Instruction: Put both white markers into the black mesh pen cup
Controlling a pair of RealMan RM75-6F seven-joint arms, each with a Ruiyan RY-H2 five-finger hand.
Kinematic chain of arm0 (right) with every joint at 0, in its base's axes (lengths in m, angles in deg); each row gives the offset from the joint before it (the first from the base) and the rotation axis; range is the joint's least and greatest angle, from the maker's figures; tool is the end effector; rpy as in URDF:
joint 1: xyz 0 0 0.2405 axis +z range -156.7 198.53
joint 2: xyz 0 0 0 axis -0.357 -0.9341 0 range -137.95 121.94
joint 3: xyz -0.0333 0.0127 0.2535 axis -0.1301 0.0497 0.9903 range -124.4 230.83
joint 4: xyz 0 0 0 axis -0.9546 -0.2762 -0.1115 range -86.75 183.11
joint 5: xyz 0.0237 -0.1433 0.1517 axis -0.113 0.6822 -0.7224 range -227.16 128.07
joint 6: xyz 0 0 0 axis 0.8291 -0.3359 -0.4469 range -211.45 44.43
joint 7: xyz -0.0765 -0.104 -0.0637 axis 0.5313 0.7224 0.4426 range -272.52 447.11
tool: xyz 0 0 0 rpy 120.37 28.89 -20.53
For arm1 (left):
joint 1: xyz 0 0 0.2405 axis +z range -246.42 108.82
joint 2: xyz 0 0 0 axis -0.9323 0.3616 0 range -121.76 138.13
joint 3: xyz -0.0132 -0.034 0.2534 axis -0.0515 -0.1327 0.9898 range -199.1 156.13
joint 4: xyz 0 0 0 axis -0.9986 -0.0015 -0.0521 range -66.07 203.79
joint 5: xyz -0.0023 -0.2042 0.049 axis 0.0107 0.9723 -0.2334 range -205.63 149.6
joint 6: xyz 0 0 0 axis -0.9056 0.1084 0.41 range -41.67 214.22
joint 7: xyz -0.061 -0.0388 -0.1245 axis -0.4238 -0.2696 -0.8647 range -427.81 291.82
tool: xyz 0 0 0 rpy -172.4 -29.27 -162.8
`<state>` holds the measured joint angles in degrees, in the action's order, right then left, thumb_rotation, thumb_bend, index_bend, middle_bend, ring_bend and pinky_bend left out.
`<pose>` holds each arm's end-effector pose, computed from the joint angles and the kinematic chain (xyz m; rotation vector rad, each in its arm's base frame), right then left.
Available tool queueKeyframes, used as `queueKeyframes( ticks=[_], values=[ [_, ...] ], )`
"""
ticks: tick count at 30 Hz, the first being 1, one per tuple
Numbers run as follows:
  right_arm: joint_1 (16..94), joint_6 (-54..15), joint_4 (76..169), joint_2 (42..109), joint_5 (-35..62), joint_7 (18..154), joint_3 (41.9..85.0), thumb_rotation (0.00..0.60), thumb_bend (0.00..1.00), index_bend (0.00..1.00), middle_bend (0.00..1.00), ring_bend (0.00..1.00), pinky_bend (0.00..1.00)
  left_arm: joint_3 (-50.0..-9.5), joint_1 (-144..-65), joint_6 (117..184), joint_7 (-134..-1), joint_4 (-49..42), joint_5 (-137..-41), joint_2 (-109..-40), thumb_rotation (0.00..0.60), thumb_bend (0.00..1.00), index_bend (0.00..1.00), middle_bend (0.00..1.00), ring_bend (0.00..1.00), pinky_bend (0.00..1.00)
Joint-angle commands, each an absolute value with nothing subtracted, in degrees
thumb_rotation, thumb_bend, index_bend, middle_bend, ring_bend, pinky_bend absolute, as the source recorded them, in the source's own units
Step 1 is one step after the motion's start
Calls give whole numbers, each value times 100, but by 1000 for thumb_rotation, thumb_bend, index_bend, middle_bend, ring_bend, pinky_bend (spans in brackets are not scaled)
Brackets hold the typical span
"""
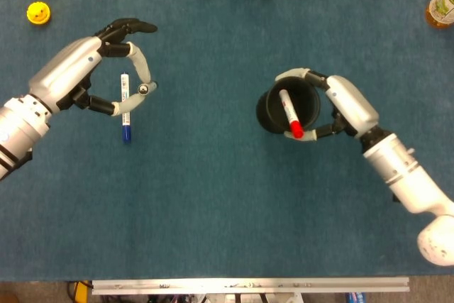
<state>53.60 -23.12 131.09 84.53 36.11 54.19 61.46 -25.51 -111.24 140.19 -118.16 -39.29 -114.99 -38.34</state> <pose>-0.1545 -0.2933 -0.0296 1.6093 -1.6989 1.5338 -0.1382 0.3103 0.1592 -1.7746 -1.6378 -1.3467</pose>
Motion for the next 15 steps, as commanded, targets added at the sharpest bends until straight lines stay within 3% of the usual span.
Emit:
queueKeyframes(
  ticks=[1,15],
  values=[
    [5446,-2341,13043,8579,3565,5462,6205,600,409,406,365,322,356,-2615,-11124,13970,-11879,-3981,-11471,-3801,600,374,550,130,24,85],
    [5882,-2893,12972,8920,3065,6059,6444,600,409,406,365,322,366,-2816,-11081,13932,-11868,-4140,-11461,-3777,600,373,550,130,23,86]
  ],
)
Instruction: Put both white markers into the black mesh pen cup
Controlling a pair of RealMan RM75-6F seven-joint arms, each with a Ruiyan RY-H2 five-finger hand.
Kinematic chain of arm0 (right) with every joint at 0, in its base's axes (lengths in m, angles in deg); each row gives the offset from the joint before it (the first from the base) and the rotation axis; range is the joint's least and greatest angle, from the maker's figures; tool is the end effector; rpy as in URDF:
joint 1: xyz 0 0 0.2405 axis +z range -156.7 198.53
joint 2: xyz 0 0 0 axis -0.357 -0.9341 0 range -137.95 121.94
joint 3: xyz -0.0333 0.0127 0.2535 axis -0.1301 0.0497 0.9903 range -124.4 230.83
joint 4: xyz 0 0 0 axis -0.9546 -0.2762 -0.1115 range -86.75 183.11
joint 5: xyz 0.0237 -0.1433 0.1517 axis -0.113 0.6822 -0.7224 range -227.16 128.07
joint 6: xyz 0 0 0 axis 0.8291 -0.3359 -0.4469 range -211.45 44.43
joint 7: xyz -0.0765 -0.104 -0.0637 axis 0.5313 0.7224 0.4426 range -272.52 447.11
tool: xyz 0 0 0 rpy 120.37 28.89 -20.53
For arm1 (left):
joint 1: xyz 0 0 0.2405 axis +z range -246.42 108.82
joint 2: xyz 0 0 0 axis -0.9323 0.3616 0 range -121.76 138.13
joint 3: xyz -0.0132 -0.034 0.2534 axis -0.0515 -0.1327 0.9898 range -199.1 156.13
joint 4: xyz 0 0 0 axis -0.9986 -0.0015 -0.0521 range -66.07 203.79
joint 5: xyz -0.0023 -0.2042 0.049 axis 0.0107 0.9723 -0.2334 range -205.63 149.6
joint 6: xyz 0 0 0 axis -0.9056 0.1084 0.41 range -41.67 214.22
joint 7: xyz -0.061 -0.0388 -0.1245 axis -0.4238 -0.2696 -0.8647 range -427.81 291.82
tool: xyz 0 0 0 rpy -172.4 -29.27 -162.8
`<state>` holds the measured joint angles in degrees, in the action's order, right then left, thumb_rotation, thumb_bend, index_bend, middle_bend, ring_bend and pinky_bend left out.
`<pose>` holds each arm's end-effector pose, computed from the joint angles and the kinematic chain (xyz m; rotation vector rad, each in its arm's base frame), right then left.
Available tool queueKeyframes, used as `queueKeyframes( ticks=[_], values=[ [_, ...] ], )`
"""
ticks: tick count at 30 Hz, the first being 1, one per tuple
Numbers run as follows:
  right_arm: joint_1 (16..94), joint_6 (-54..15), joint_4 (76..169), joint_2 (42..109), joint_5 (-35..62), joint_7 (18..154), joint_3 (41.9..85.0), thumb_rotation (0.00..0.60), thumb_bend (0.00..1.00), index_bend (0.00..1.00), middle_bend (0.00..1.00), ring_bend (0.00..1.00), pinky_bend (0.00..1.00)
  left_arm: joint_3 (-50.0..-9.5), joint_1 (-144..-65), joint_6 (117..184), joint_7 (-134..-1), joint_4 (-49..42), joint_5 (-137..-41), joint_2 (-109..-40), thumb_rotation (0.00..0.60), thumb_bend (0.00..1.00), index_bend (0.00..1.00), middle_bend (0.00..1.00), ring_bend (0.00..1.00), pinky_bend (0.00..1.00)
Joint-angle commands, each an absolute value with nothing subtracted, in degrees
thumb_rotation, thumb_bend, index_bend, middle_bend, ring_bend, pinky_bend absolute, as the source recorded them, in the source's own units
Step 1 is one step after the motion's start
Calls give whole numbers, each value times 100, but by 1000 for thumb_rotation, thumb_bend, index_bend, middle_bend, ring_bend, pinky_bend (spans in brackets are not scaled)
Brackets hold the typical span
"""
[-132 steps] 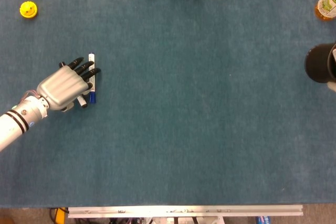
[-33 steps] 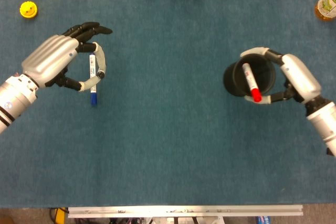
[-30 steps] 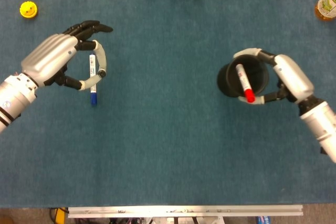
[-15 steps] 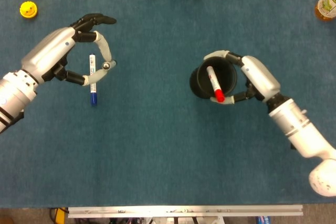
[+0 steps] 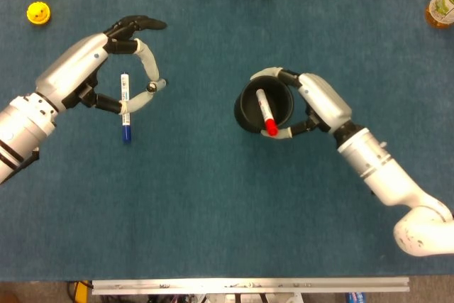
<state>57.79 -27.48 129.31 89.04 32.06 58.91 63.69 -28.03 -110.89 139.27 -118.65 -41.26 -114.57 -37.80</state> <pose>-0.1264 -0.3047 -0.0546 1.6661 -1.7035 1.4924 -0.1249 0.3097 0.1606 -1.7733 -1.6584 -1.3883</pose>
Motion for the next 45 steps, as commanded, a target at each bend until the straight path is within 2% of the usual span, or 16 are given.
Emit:
queueKeyframes(
  ticks=[1,15,41,43,45],
  values=[
    [5915,-2944,12986,8928,3008,6118,6472,600,409,406,365,322,366,-2825,-11077,13934,-11875,-4150,-11468,-3773,600,373,550,130,24,86],
    [6413,-3439,12796,9413,2325,6963,6781,600,408,406,365,330,366,-2945,-11117,13831,-12042,-4272,-11545,-3837,600,374,550,130,24,86],
    [6827,-3463,12664,9989,1879,7397,7156,600,408,406,365,329,366,-2991,-11402,13308,-11739,-4146,-11330,-4479,600,374,545,130,24,86],
    [6829,-3448,12686,9994,1876,7396,7165,600,408,406,364,329,366,-2968,-11425,13243,-11717,-4120,-11329,-4524,600,373,516,130,23,86],
    [6834,-3438,12704,9998,1870,7393,7175,600,409,406,364,329,366,-2940,-11447,13158,-11688,-4097,-11303,-4563,600,370,404,111,22,86]
  ],
)
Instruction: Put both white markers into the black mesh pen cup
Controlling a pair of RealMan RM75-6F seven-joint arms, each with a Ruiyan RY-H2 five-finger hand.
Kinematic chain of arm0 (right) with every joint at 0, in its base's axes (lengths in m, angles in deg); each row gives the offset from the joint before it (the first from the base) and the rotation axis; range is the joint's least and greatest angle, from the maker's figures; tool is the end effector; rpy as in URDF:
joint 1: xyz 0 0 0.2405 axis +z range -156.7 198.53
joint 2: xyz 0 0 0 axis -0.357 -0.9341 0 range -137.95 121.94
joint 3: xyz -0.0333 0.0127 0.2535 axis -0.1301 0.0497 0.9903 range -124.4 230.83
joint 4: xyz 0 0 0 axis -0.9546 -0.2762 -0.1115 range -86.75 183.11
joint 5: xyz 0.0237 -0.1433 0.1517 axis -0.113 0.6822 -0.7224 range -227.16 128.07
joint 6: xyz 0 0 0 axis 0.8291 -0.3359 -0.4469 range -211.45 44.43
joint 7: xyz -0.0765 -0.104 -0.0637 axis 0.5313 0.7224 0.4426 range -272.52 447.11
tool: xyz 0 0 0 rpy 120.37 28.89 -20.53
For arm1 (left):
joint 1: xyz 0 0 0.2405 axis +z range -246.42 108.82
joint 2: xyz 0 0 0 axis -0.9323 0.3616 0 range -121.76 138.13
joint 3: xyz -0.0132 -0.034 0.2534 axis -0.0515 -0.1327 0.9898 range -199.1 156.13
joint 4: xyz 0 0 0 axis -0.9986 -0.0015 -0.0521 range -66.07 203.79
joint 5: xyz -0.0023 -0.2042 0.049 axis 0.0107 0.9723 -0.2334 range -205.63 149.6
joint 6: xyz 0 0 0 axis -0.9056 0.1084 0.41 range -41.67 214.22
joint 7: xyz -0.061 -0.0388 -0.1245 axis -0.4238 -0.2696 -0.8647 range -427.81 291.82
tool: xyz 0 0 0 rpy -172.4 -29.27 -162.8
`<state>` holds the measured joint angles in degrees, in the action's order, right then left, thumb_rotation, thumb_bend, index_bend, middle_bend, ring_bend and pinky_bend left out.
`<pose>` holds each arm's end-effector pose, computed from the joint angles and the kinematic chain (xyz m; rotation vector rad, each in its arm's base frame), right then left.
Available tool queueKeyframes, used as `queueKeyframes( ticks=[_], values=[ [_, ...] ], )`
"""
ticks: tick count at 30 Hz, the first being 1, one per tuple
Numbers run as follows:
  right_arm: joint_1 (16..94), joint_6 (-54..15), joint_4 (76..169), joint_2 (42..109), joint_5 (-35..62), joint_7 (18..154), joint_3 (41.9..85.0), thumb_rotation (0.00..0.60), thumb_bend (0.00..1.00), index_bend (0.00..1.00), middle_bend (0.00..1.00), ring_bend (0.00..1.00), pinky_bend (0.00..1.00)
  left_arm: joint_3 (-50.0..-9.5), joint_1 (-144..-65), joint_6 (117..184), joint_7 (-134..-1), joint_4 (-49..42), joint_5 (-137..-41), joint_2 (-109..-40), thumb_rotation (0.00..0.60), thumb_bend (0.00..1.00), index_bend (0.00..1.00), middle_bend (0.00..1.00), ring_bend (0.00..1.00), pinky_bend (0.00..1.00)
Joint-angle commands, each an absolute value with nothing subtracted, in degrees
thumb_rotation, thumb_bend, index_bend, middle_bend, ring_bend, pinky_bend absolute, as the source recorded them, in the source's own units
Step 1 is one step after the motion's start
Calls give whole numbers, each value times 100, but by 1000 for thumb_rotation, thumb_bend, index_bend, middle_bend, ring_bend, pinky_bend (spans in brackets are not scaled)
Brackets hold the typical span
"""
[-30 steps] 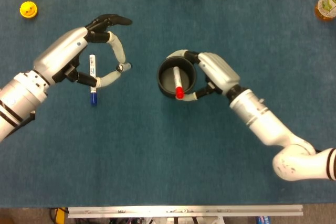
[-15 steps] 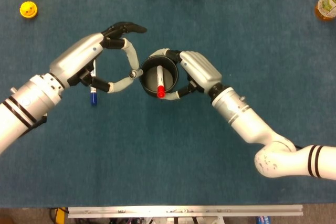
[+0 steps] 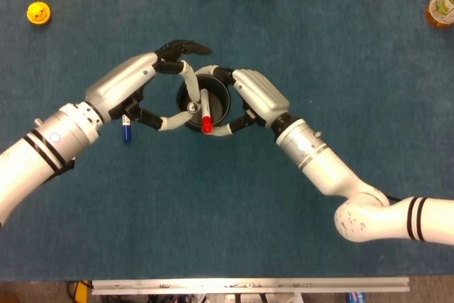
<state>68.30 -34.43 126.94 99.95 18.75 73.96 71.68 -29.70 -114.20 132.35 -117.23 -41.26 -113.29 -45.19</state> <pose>-0.0393 -0.3204 -0.1007 1.7444 -1.7100 1.4569 -0.1016 0.3086 0.1128 -1.8715 -1.7915 -1.3339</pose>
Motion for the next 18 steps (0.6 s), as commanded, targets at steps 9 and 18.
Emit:
queueKeyframes(
  ticks=[9,18],
  values=[
    [6793,-3391,12793,9930,1876,7378,7149,600,408,406,364,329,366,-2924,-11401,13117,-11467,-3966,-11119,-4603,600,254,13,0,0,86],
    [6463,-3303,13262,9114,2078,7240,6977,600,408,406,364,329,366,-2782,-11144,13358,-11084,-3654,-11310,-4288,600,255,71,13,0,86]
  ],
)
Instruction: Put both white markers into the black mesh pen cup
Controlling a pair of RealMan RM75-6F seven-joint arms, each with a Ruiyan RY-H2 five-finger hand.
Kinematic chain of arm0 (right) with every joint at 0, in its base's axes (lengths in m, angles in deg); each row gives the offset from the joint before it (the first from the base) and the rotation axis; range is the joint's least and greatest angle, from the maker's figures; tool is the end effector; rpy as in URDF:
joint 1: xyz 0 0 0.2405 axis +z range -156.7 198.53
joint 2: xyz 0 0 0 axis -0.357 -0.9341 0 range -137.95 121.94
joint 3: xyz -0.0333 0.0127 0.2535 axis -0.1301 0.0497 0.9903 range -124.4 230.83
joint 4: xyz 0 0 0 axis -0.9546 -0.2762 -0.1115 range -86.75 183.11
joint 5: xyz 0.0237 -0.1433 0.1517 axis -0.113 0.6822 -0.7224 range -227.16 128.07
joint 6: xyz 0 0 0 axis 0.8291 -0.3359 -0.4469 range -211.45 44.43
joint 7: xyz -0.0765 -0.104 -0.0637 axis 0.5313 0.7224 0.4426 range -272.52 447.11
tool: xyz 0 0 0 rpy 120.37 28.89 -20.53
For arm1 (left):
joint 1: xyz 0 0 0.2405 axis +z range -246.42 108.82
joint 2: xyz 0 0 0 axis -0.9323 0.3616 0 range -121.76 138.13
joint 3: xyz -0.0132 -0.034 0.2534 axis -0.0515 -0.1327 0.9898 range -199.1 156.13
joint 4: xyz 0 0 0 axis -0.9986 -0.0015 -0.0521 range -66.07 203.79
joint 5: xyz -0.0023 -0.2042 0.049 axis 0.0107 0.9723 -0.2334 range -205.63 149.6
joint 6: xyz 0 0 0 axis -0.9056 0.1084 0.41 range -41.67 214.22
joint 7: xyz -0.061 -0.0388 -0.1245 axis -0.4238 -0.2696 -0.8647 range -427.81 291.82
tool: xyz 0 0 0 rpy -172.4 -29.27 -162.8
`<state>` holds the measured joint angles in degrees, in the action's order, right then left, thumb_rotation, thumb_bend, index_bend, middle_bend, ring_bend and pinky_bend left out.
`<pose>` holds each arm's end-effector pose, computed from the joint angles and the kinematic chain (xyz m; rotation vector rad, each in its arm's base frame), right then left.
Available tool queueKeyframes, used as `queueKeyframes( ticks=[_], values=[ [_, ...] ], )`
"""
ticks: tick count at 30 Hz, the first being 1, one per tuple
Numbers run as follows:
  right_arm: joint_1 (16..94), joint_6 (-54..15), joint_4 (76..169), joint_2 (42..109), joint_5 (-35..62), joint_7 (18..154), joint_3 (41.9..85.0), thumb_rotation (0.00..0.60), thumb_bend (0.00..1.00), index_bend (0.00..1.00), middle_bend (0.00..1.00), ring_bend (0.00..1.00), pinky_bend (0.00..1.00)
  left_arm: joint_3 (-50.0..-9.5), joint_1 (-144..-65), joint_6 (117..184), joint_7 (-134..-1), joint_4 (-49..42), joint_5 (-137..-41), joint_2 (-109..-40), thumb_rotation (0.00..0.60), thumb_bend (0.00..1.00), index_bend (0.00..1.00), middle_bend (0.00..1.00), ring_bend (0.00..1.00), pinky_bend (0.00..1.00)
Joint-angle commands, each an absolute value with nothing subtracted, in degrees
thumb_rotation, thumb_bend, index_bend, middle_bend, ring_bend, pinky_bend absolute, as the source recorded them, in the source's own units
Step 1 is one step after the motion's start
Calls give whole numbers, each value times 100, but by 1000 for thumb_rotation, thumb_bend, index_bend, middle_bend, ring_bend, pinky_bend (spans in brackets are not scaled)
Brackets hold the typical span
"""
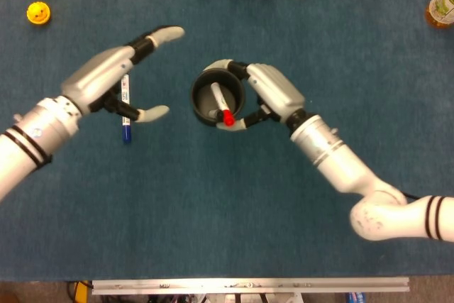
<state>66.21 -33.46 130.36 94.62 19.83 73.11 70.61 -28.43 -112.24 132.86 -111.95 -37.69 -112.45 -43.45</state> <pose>-0.0593 -0.3253 -0.0768 1.7302 -1.6725 1.4519 -0.1334 0.3184 0.1279 -1.8443 -1.6392 -1.2407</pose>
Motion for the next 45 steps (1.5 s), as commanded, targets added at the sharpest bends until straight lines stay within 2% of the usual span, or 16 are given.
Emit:
queueKeyframes(
  ticks=[1,14,28,36,45],
  values=[
    [6401,-3276,13358,8951,2115,7215,6954,600,408,406,364,329,366,-2750,-11104,13390,-11023,-3578,-11338,-4269,600,255,90,18,0,86],
    [5865,-3094,14409,7377,2368,6934,6777,600,409,406,365,330,366,-2479,-10798,13786,-10600,-2619,-11698,-4603,600,277,282,55,0,86],
    [5286,-2786,15227,6094,2891,6238,6439,600,408,406,364,330,366,-1911,-10713,14681,-9978,-963,-13099,-5536,600,279,323,71,0,86],
    [5096,-2616,15341,5689,2991,5906,6386,600,409,407,365,330,366,-1521,-10873,15050,-9529,8,-13894,-6196,600,279,353,72,0,86],
    [5131,-2703,15265,5807,3004,5936,6279,600,409,406,364,330,366,-1196,-11006,15698,-9277,1229,-14509,-7021,600,279,355,75,0,86]
  ],
)
